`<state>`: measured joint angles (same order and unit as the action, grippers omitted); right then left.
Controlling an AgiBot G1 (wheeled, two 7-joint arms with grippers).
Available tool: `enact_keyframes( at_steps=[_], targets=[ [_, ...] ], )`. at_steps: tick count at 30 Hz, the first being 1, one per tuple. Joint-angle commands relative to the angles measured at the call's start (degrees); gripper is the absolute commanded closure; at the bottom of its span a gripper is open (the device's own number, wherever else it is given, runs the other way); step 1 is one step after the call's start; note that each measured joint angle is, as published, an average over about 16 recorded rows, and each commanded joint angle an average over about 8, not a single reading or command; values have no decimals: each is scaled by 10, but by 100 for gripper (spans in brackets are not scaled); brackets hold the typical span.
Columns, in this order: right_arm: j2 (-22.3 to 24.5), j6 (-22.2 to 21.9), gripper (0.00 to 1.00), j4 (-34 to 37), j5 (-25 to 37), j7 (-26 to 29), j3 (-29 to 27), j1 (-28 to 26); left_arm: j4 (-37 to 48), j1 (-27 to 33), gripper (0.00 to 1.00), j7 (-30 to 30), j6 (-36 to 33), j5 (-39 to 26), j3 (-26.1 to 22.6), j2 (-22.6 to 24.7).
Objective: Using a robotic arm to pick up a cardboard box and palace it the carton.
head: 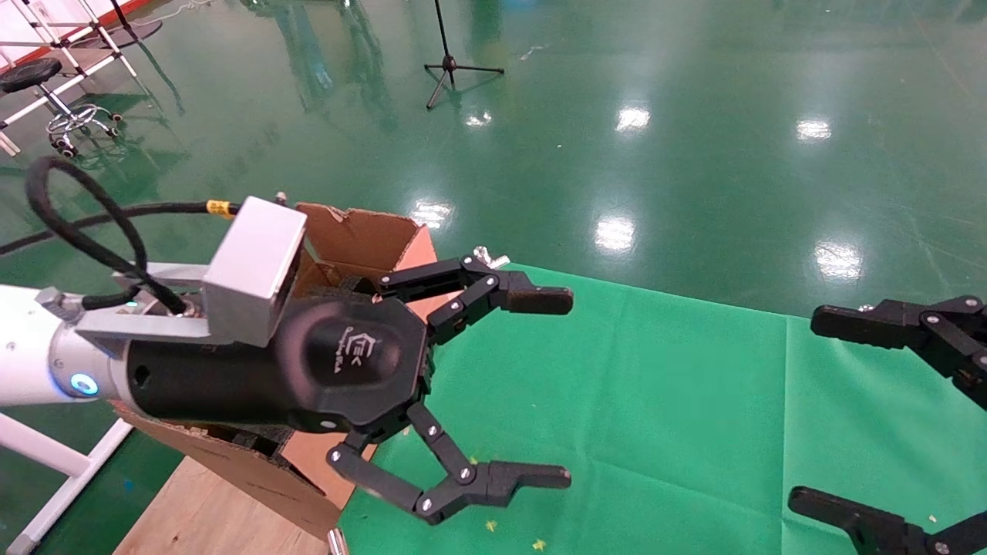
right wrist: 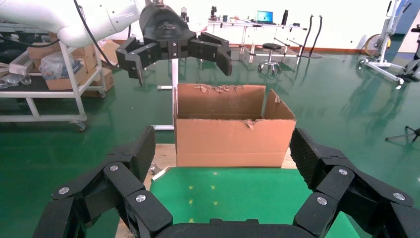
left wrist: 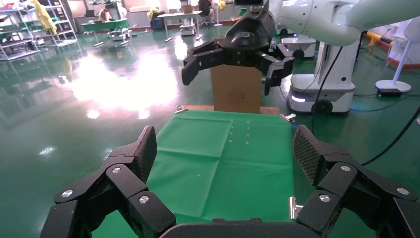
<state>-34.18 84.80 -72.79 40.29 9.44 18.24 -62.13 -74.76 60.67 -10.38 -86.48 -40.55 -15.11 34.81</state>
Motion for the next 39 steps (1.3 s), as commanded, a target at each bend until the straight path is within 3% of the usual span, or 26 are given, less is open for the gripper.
enact_keyframes(
  at_steps=[1,39],
  targets=[
    [0,0,0,0,0,0,0,0,0,0,0,0,0,0,0,0],
    [0,0,0,0,0,0,0,0,12,9,0,-4,8,-13,-9,2]
  ],
)
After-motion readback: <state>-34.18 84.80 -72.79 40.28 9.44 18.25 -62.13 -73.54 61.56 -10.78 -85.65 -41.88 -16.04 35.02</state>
